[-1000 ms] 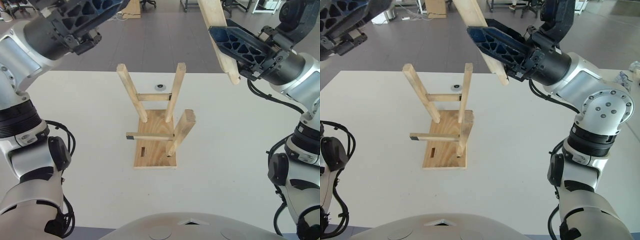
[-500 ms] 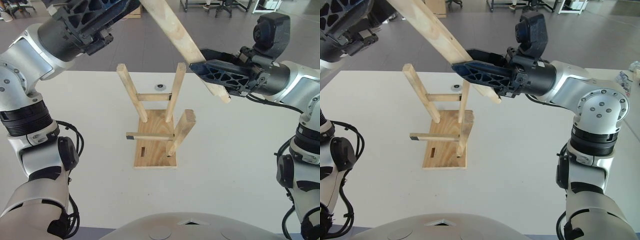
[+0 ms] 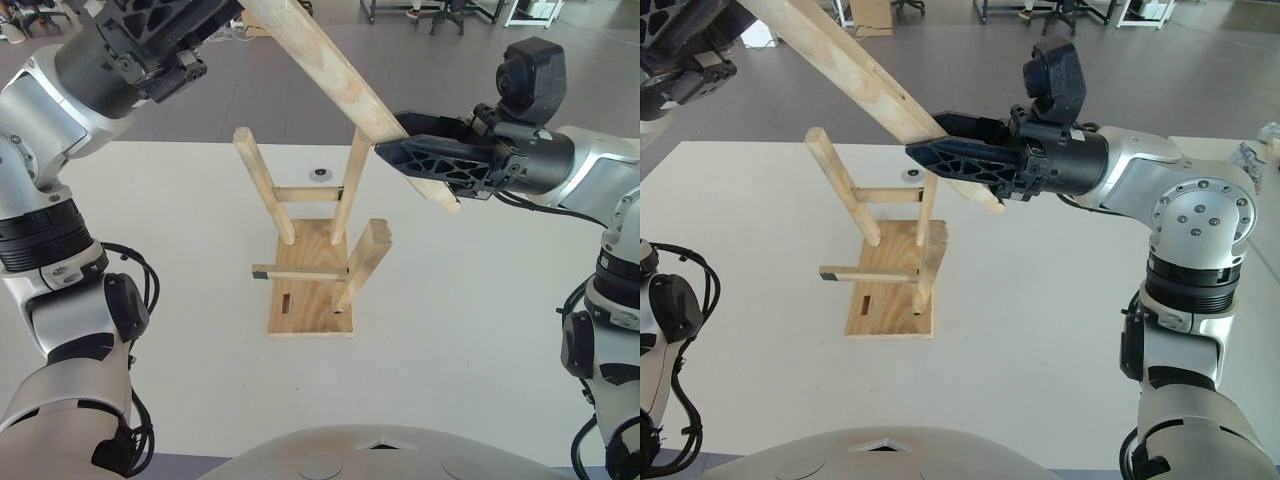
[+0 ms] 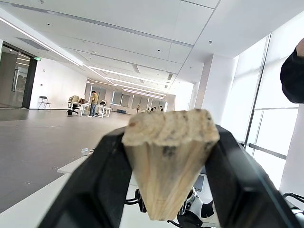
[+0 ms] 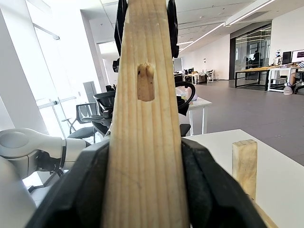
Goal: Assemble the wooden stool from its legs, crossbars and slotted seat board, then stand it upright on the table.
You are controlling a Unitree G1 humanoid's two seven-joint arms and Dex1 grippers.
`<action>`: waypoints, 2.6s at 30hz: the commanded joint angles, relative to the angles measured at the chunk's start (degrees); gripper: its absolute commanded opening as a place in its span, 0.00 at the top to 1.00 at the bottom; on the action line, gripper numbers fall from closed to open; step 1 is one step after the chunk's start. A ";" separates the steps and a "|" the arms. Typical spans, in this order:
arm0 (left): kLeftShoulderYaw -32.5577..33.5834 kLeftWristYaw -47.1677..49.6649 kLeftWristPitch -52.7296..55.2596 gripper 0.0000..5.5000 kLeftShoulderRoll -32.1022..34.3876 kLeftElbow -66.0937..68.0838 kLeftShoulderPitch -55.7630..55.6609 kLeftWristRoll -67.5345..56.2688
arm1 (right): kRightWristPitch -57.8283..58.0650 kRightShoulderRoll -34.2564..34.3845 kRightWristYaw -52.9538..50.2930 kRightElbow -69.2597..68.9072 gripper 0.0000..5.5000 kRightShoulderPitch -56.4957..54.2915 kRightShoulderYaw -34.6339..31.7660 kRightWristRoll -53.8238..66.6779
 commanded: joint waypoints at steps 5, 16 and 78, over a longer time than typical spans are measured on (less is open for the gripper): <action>-0.76 0.35 -0.76 0.62 -0.94 -1.06 0.63 0.40 | 0.18 0.45 -3.63 1.56 0.62 -1.10 -0.50 -0.28; 4.62 -7.76 -7.01 0.63 12.39 9.65 -1.48 15.17 | -8.59 2.74 -11.91 8.68 0.48 -4.26 -7.38 -5.52; -14.40 -57.61 -47.59 0.63 23.09 9.43 36.72 31.64 | -12.79 0.82 -12.38 0.66 0.48 14.79 -13.53 -9.13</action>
